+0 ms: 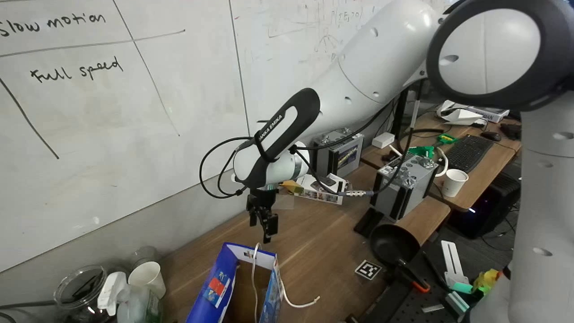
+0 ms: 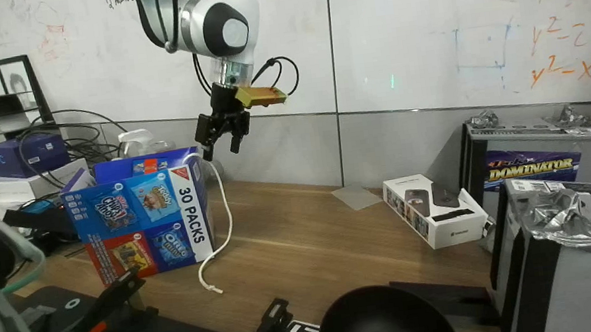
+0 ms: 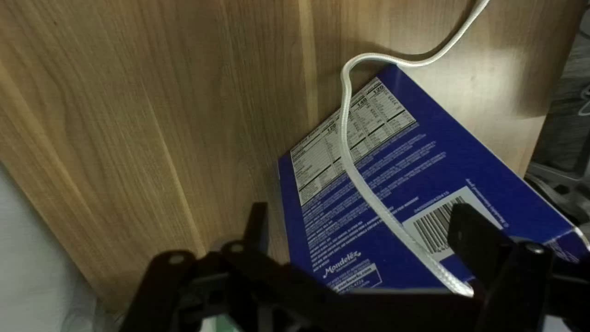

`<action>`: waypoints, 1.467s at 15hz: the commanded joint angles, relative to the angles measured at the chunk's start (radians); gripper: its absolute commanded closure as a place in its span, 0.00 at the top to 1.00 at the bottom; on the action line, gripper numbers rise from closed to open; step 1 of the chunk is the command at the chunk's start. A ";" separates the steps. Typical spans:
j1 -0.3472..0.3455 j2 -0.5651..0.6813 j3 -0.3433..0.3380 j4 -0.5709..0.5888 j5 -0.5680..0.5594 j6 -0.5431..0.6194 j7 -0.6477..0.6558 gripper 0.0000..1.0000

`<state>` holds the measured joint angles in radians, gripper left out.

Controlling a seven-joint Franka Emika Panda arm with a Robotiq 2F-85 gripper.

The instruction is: Put the ropes in the box

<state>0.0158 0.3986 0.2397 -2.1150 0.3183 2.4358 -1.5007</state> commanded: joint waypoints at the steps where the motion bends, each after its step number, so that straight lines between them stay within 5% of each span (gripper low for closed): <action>1: -0.045 0.085 0.050 0.072 0.021 -0.007 -0.147 1.00; 9: -0.078 0.158 0.076 0.139 -0.003 -0.112 -0.391 1.00; 22: -0.080 0.156 0.064 0.170 0.031 -0.256 -0.538 1.00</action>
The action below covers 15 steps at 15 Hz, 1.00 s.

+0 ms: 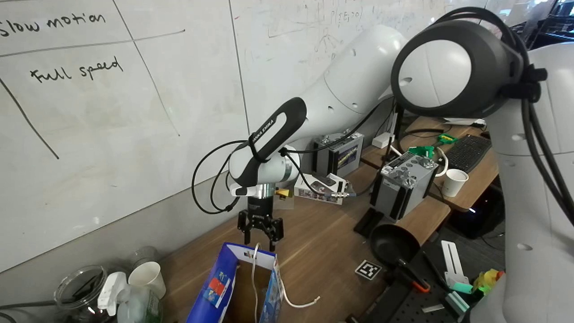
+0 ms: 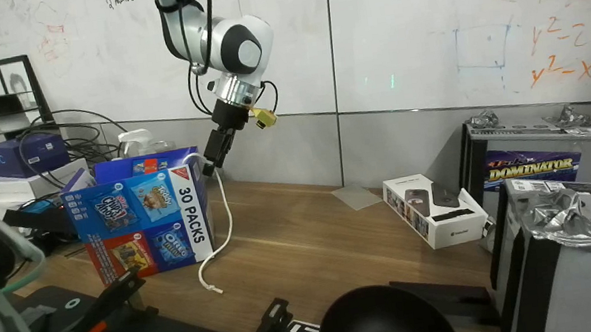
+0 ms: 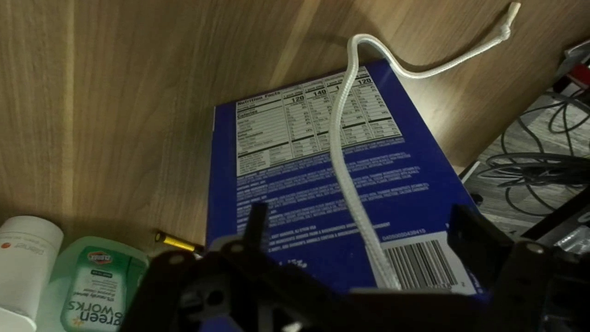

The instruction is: Put the ropes in the box

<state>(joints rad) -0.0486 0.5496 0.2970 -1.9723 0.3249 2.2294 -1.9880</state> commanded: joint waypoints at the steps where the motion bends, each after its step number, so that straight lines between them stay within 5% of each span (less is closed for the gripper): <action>1: -0.017 0.004 0.006 0.029 0.030 -0.060 -0.060 1.00; 12: -0.035 0.011 -0.003 0.042 0.118 -0.127 -0.156 1.00; 15: -0.032 0.014 -0.005 0.044 0.126 -0.132 -0.165 0.66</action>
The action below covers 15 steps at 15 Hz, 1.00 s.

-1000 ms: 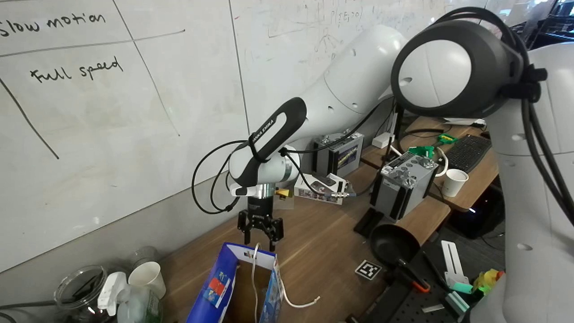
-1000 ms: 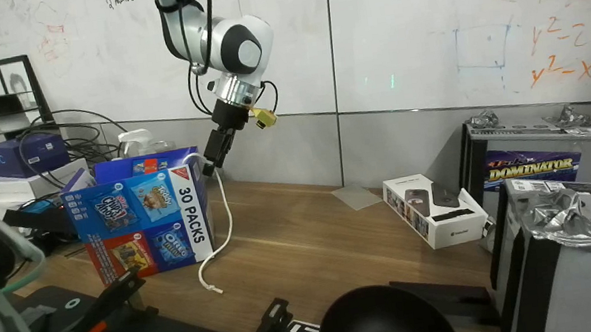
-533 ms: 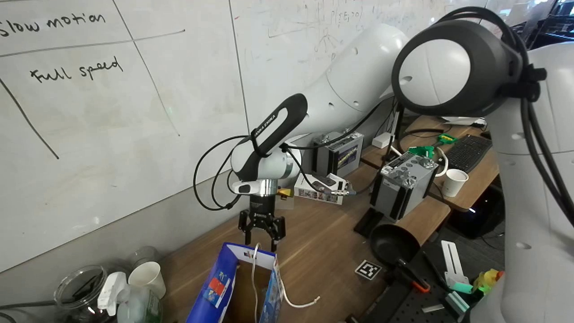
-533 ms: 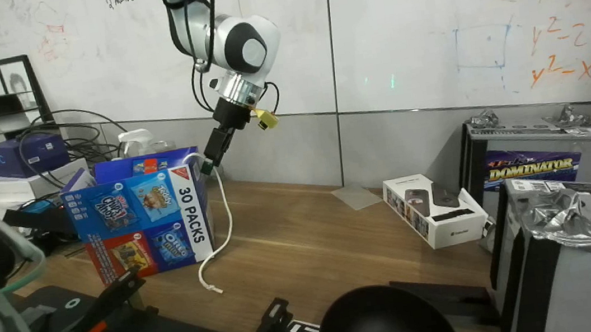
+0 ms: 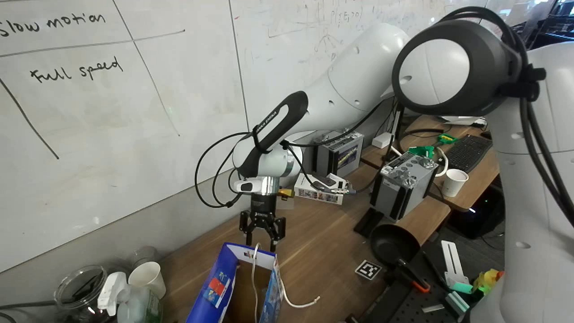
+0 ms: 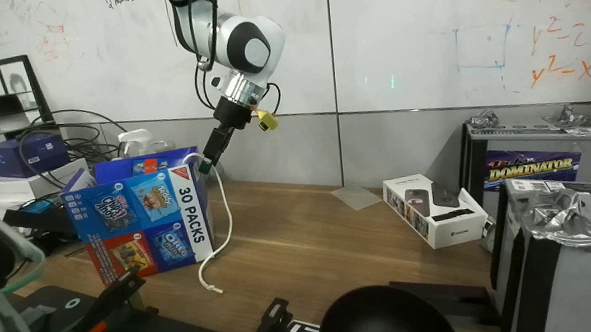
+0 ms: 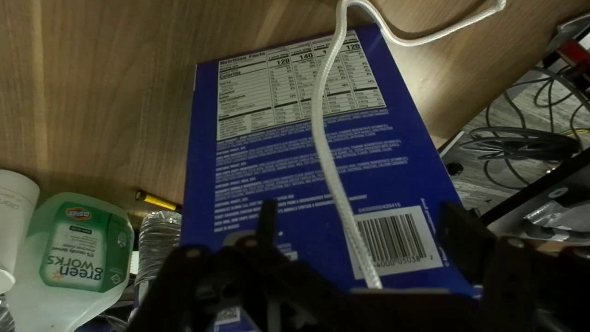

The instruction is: Put the ropes in the box

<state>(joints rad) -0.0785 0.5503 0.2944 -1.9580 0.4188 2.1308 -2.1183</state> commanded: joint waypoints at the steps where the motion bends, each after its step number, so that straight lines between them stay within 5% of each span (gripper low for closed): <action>1: -0.002 0.014 -0.003 0.030 0.033 -0.034 -0.036 0.58; 8: 0.004 0.007 -0.010 0.040 0.030 -0.079 -0.009 0.07; 11: 0.016 -0.031 -0.017 0.037 0.022 -0.143 0.038 0.01; 15: 0.033 -0.127 -0.015 0.001 0.031 -0.215 0.097 0.09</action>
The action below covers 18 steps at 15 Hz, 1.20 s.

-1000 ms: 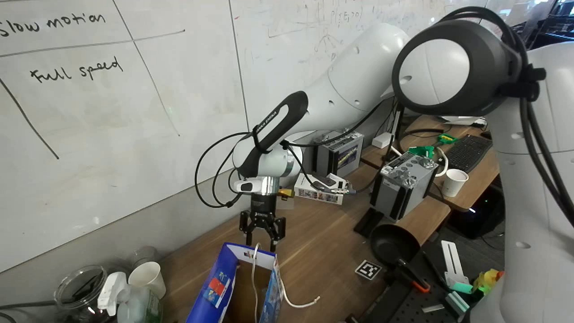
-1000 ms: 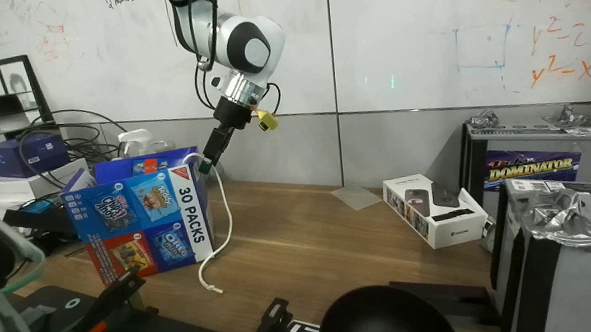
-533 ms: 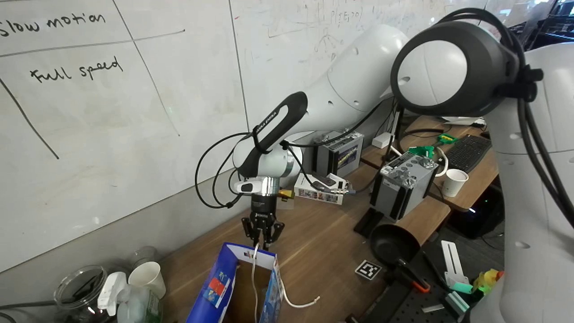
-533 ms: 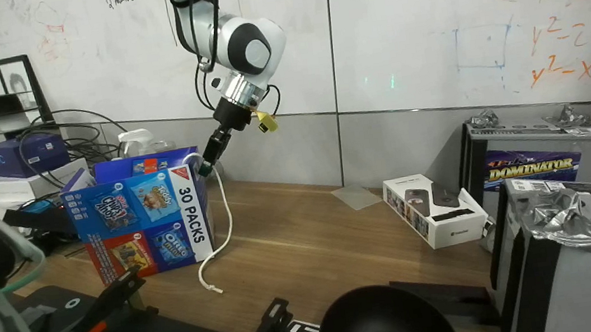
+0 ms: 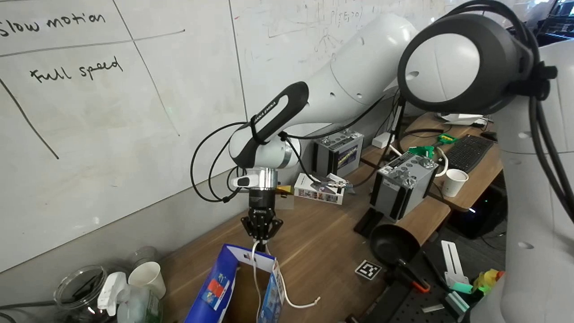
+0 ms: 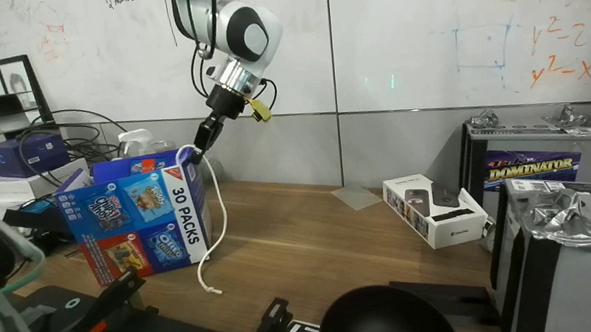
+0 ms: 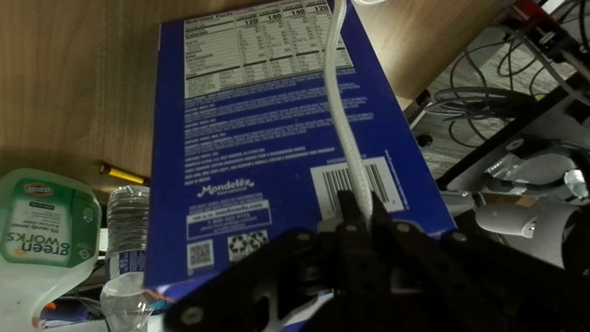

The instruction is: Put the ropes in the box

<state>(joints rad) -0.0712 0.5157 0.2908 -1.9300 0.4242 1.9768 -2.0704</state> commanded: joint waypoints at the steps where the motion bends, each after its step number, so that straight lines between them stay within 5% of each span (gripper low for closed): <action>1: 0.035 -0.123 -0.013 -0.043 0.028 -0.059 0.068 0.09; 11: 0.168 -0.458 -0.007 -0.129 0.054 -0.068 0.317 0.11; 18: 0.274 -0.699 -0.015 -0.159 0.014 -0.027 0.657 0.10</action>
<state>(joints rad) 0.1647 -0.0655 0.2920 -2.0429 0.4497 1.9188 -1.5346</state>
